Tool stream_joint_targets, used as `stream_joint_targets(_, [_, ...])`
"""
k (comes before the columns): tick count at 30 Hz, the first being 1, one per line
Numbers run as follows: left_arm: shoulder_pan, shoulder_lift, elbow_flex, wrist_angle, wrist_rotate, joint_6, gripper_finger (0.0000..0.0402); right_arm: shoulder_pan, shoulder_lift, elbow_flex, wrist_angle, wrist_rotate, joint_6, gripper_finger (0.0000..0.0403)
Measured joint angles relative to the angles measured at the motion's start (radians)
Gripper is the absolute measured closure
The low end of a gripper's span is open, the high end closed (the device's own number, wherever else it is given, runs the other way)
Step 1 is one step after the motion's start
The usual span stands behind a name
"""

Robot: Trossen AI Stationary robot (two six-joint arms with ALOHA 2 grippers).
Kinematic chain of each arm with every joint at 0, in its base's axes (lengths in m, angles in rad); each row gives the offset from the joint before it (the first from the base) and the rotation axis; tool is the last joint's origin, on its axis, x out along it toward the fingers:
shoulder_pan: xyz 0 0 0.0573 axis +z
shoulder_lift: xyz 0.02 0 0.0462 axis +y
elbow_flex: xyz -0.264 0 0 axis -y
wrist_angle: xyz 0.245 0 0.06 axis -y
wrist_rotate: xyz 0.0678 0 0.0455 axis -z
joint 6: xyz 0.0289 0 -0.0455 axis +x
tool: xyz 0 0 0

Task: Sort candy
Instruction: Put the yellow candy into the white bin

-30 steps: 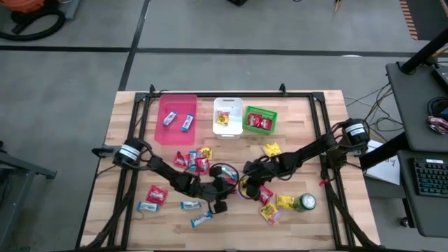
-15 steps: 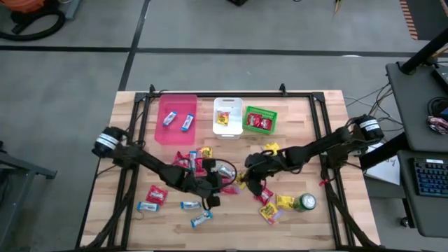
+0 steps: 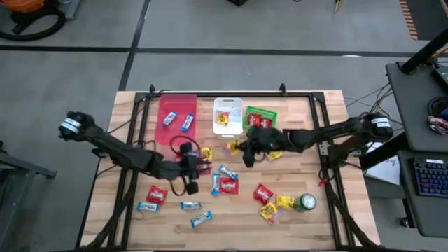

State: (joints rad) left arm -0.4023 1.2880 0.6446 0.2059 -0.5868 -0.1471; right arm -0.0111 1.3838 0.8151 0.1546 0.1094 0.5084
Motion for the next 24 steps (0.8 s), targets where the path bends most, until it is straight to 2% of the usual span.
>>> stream_joint_targets(6, [0.000, -0.180, -0.073, 0.000, -0.061, 0.000, 0.0329, -0.136, 0.055, 0.086, -0.002, 0.032, -0.048, 0.0394])
stream_joint_targets(11, [0.000, -0.279, -0.110, 0.001, -0.062, 0.009, 0.0329, -0.243, 0.121, 0.171, 0.005, 0.033, -0.066, 0.0394])
stream_joint_targets(18, [0.000, -0.336, -0.125, -0.024, -0.064, 0.014, 0.0329, -0.337, 0.275, 0.287, -0.012, 0.033, -0.075, 0.0394])
stream_joint_targets(24, [0.000, -0.343, -0.122, -0.055, -0.085, 0.032, 0.0329, -0.378, 0.416, 0.409, -0.108, 0.034, -0.074, 0.0394])
